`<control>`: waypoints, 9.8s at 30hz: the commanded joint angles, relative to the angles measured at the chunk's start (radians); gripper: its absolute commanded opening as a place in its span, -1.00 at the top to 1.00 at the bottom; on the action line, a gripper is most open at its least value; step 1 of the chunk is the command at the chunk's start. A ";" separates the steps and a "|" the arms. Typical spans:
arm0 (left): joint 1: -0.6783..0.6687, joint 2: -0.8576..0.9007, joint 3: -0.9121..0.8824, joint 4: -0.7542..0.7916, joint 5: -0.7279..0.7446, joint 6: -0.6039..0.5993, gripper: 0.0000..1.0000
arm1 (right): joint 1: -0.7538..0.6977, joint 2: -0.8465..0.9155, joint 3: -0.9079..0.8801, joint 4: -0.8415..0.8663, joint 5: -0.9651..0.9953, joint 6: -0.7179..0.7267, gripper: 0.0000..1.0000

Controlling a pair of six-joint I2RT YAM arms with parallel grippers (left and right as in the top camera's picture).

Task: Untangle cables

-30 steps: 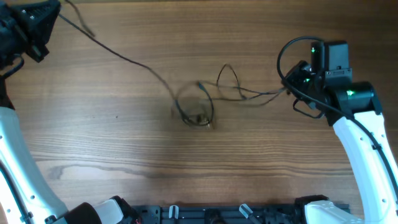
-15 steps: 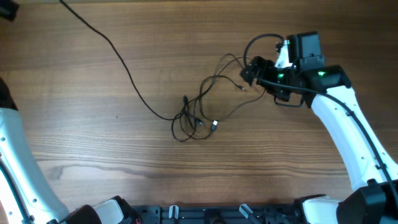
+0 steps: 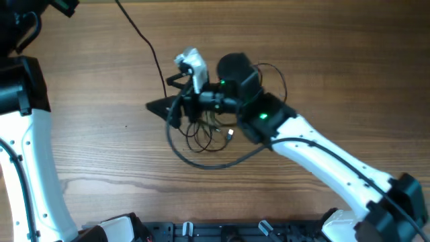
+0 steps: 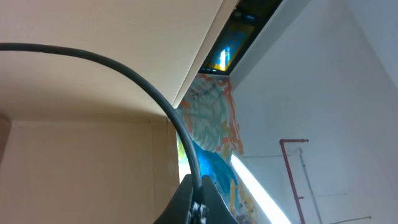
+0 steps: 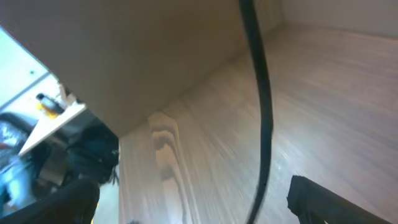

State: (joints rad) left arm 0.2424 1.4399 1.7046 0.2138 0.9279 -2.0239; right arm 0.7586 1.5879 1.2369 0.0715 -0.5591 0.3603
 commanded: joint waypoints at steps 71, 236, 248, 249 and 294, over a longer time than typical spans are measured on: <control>-0.103 0.008 0.008 -1.273 0.380 0.733 0.92 | -0.055 -0.080 0.008 0.362 -0.235 0.171 0.91; -0.274 -0.083 0.091 -0.364 -0.983 1.236 0.92 | -0.773 -0.187 0.014 -1.022 0.253 0.402 -0.99; -0.045 0.251 0.090 -1.039 -1.637 1.387 0.92 | -0.773 -0.187 0.014 -1.022 0.253 0.402 -0.99; -0.037 0.270 0.090 -1.136 -1.635 1.299 0.92 | -0.773 -0.187 0.014 -1.021 0.253 0.402 -0.99; 0.116 0.407 -0.661 -0.739 -0.867 1.628 -0.72 | -0.773 -0.187 0.014 -0.999 0.253 0.402 -0.99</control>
State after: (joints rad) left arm 0.3950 1.8175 1.0519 -0.5373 0.1383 -0.4385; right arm -0.0132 1.4143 1.2446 -0.9279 -0.3199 0.7567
